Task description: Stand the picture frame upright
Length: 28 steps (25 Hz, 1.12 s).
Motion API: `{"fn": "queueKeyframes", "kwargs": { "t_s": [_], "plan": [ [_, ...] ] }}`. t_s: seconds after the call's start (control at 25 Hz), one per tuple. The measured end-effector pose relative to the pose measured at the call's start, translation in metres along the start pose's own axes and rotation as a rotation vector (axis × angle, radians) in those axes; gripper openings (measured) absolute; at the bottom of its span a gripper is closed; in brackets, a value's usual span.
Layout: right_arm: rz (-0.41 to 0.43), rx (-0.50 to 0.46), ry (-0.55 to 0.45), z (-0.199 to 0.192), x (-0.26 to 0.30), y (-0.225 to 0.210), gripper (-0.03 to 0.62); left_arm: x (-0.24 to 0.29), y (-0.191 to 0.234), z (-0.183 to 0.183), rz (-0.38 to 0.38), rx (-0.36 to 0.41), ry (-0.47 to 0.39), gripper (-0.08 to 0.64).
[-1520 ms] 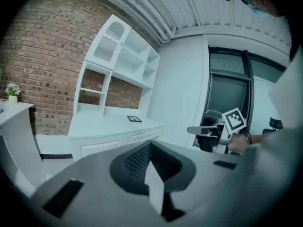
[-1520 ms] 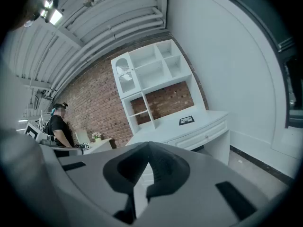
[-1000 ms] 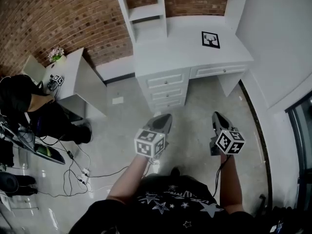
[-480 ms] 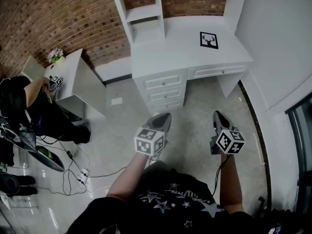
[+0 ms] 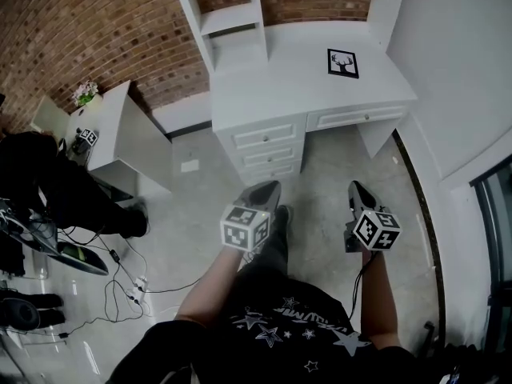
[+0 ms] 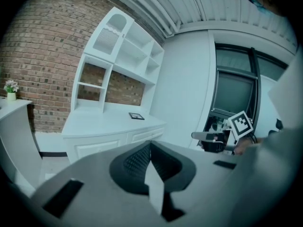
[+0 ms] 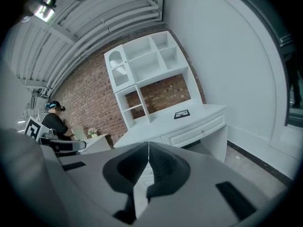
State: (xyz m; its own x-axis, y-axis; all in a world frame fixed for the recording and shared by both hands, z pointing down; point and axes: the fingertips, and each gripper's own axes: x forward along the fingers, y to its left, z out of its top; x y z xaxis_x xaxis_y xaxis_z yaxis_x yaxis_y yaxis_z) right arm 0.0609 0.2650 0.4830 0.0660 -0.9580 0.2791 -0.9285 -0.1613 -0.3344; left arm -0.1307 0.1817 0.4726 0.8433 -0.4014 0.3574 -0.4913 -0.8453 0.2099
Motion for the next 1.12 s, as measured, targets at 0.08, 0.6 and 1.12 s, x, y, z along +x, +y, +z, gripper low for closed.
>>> {"fn": "queueKeyframes", "kwargs": {
  "t_s": [0.08, 0.6, 1.12],
  "plan": [
    [-0.011, -0.001, 0.004, 0.003, 0.011, -0.004, 0.015, 0.012, 0.01, 0.003, -0.005, -0.007, 0.001, 0.018],
    [-0.121, 0.049, 0.037, 0.047, 0.106, -0.081, 0.015, 0.144, 0.066, 0.052, -0.068, -0.024, 0.04, 0.018],
    [-0.186, 0.111, 0.118, 0.074, 0.21, -0.127, 0.015, 0.249, 0.138, 0.084, -0.06, -0.066, 0.136, 0.018]
  ]
}}
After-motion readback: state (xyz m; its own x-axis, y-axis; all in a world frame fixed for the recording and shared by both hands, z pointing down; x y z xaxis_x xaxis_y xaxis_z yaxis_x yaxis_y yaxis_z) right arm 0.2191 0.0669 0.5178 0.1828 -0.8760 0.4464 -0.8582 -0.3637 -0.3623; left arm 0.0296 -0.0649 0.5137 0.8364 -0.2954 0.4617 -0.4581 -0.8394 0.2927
